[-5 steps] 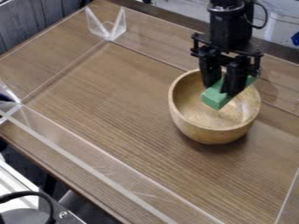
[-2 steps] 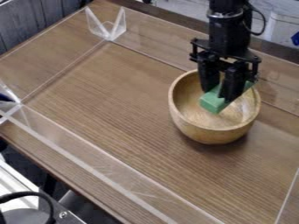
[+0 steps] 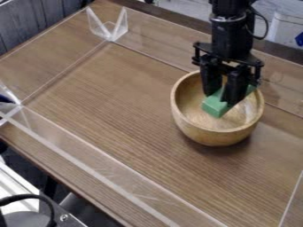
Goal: Put the green block in the brown bowl
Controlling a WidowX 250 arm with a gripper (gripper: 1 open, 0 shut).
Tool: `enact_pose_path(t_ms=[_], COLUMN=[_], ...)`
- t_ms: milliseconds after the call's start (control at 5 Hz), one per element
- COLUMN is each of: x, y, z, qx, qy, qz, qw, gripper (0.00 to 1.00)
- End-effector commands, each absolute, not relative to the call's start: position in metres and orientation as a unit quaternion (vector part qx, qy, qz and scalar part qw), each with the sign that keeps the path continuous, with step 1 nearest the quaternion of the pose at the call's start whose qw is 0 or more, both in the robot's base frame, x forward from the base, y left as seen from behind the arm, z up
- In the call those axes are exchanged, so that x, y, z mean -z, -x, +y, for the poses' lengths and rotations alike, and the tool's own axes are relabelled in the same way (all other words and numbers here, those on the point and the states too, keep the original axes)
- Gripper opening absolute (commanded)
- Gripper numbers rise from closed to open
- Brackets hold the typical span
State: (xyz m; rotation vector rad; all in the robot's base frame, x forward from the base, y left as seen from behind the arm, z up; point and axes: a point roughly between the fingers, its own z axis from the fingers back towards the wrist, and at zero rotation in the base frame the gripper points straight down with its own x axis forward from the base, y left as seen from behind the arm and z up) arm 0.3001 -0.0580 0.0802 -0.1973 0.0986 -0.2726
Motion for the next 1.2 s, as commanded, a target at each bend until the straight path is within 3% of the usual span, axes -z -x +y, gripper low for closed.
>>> enact_pose_path(t_ms=[0,1000], x=[-0.089,-0.0806], y=[-0.3052,-0.305], z=[-0.0562,-0.0524], qx=[0.136,0.128], qy=[0.096,0.096], qz=[0.031,0.045], qw=[0.986,0.986], gripper=[0.0,0.0])
